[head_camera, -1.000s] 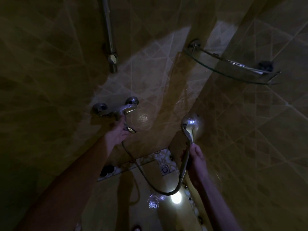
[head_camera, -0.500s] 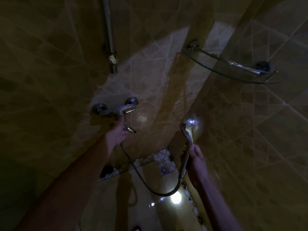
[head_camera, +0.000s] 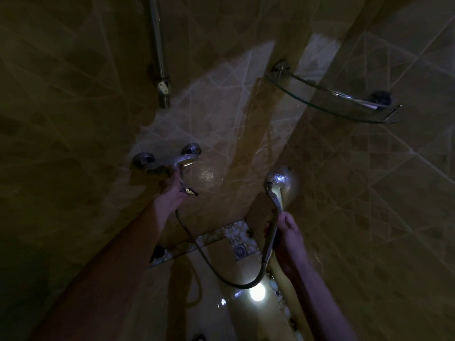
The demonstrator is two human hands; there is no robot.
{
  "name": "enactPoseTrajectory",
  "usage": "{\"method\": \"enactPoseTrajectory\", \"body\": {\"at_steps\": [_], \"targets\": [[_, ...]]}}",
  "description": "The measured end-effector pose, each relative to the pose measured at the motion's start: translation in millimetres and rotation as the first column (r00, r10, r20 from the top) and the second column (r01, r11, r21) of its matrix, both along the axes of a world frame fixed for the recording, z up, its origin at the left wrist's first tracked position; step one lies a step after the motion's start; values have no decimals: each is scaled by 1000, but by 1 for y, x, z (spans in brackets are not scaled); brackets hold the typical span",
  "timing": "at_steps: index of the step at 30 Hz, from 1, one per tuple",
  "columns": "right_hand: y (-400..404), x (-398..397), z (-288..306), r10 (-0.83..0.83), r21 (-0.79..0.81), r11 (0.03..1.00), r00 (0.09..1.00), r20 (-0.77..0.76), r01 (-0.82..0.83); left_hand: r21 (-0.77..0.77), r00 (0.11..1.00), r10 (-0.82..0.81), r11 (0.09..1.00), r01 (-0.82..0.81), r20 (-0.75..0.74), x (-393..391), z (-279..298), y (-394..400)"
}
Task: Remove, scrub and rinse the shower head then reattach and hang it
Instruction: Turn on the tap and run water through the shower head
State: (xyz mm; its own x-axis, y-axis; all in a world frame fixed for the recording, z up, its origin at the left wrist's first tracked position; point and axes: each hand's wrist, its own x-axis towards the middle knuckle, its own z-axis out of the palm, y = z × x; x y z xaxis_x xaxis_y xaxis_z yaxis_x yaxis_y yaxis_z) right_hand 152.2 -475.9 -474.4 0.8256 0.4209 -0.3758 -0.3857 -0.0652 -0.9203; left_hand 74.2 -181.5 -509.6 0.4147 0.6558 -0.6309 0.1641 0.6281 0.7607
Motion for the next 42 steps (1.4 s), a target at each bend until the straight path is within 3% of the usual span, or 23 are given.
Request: {"method": "enactPoseTrajectory", "body": {"at_steps": [42], "targets": [[11,8,6,51,96,994,999,-13,-50,-25,1000,-14,1000,14,-15,-2,2,3]]}}
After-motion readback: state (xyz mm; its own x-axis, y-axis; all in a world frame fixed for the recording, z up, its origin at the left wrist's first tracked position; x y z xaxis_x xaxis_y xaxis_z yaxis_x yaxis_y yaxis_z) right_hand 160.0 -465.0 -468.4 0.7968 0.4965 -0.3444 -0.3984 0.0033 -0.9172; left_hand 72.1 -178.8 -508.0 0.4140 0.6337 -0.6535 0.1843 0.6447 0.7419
